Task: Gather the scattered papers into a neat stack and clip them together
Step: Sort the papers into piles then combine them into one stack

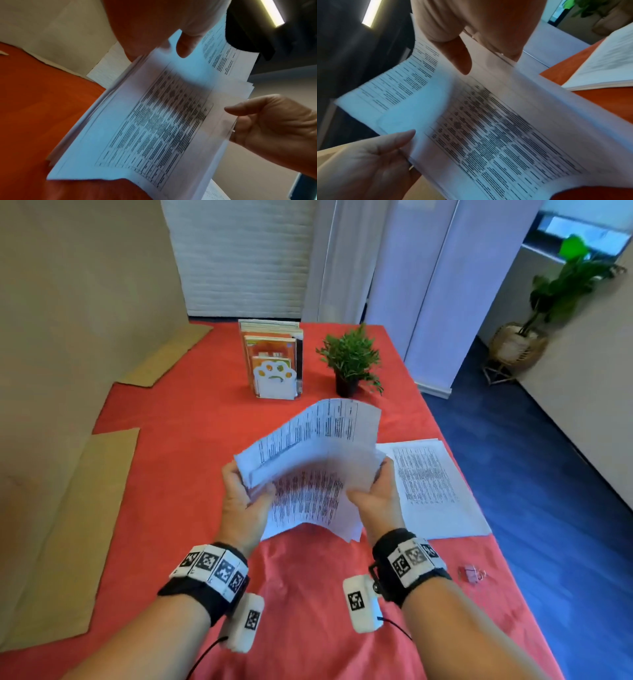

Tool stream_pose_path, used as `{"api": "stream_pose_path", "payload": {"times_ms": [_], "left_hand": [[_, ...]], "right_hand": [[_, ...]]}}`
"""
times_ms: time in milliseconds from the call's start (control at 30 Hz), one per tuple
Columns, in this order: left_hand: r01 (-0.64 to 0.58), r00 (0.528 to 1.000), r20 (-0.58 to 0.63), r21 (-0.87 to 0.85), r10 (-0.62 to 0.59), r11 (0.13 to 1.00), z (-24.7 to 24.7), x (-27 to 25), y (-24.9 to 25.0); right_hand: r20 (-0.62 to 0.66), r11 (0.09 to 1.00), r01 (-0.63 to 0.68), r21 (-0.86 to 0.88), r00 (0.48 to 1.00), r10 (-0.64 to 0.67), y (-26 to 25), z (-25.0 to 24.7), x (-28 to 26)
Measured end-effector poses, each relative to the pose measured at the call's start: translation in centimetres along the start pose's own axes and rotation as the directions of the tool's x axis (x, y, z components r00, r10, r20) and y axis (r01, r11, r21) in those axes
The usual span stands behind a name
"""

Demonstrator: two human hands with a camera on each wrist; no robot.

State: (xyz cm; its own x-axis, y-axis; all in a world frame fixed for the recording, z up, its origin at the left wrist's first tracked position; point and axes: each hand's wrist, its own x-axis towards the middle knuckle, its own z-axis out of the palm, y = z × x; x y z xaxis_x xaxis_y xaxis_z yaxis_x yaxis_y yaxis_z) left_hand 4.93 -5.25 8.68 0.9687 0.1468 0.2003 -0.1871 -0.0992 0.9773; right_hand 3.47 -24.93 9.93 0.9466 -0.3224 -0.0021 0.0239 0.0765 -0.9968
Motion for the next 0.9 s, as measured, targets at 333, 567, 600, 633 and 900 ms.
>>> {"api": "stream_pose_path", "payload": {"times_ms": [333, 567, 600, 633, 900], "left_hand": [[-0.173, 0.963, -0.227, -0.114, 0.144, 0.978, 1.1, 0.7, 4.3], [-0.133, 0.913, -0.404, -0.158, 0.059, 0.978, 1.4, 2.8, 5.5], [-0.155, 0.907, -0.413, -0.158, 0.077, 0.975, 1.3, 2.9, 5.7], [-0.172, 0.902, -0.421, -0.156, 0.092, 0.973, 1.2, 3.0, 5.8], [-0.283, 0.929, -0.287, -0.153, 0.231, 0.947, 1.1, 3.5, 4.7]], "right_hand": [[0.031, 0.994, -0.077, 0.081, 0.997, 0.075, 1.7, -0.6, 0.6], [0.067, 0.987, -0.13, 0.099, 0.99, 0.124, 2.4, -0.8, 0.7], [0.073, 0.986, -0.129, 0.108, 0.99, 0.121, 2.4, -0.9, 0.8], [0.078, 0.985, -0.127, 0.113, 0.99, 0.119, 2.4, -1.0, 0.9], [0.053, 0.977, -0.187, 0.104, 0.982, 0.182, 2.6, -0.8, 1.3]]}}
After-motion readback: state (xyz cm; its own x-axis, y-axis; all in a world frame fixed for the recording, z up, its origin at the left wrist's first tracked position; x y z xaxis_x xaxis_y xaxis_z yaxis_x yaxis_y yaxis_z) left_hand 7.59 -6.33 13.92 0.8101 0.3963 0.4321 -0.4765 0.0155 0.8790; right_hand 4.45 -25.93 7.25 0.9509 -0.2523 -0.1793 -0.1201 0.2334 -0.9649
